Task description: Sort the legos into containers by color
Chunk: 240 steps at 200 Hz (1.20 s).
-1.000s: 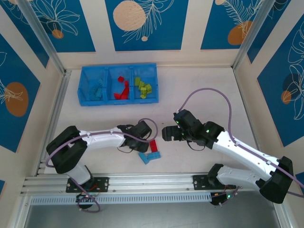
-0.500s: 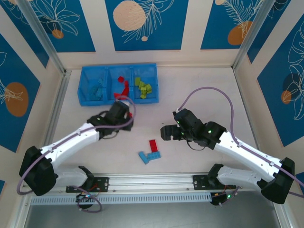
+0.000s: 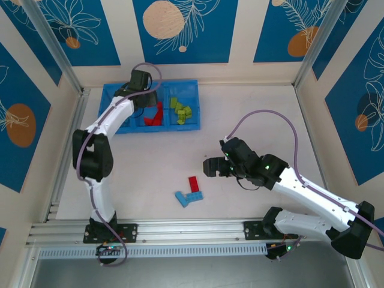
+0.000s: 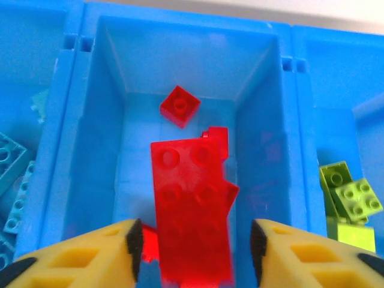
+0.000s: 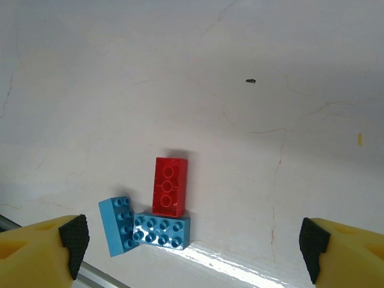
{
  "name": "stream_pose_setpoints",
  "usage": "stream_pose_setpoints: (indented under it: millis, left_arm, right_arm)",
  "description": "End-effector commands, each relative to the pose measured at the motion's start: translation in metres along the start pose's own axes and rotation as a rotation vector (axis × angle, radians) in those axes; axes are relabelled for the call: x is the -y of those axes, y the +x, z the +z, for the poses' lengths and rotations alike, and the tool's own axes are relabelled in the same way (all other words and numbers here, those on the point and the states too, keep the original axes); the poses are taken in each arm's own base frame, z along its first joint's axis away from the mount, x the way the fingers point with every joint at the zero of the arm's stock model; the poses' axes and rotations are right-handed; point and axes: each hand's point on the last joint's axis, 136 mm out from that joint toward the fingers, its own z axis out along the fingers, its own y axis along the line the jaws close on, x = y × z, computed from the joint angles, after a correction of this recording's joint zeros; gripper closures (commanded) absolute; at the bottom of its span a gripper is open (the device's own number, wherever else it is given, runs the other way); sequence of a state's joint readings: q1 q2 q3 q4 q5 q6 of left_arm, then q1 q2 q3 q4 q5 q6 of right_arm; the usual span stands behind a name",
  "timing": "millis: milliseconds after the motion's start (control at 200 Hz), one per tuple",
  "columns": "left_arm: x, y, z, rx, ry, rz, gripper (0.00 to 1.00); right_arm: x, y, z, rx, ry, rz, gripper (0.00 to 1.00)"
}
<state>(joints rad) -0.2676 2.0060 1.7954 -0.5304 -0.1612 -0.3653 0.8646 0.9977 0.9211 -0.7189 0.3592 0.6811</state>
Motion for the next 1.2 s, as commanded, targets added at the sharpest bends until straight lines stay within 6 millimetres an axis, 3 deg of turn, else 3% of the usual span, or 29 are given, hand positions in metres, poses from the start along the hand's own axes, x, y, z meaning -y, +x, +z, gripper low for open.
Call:
stream_pose_setpoints:
  millis: [0,130,295,415,540,695,845,1095,1195]
  left_arm:
    - [0.000,-0.002,-0.013,-0.056,0.030,0.013,0.46]
    - [0.009,-0.003,-0.040,-0.034,0.105,-0.004,0.46]
    - [0.036,0.020,-0.103,0.002,0.256,-0.025,0.48]
    - [0.056,0.062,-0.142,0.003,0.281,-0.015,0.49]
    - [0.073,0.116,-0.166,-0.008,0.231,0.013,0.49]
    - [0.091,0.189,-0.165,-0.105,0.248,-0.094,0.49]
    - [0.109,0.250,-0.163,-0.188,0.195,-0.011,0.47]
    - [0.138,0.329,-0.141,-0.387,0.225,0.034,0.26]
    - [0.142,0.350,-0.130,-0.444,0.209,0.075,0.18]
  right_arm:
    - [-0.008,-0.012,-0.012,0.039,-0.030,0.014,0.07]
    - [-0.008,-0.012,-0.012,0.042,-0.025,0.013,0.06]
    - [-0.007,-0.014,-0.008,0.045,-0.022,0.018,0.07]
    - [-0.006,-0.016,-0.005,0.050,-0.010,0.036,0.07]
    - [-0.001,-0.016,-0.002,0.053,0.017,0.054,0.07]
    - [0.008,-0.012,-0.001,0.049,0.050,0.071,0.07]
    - [0.018,-0.009,-0.002,0.052,0.083,0.091,0.06]
    - [0.025,-0.006,0.000,0.050,0.100,0.106,0.06]
    - [0.026,-0.006,-0.001,0.053,0.100,0.108,0.06]
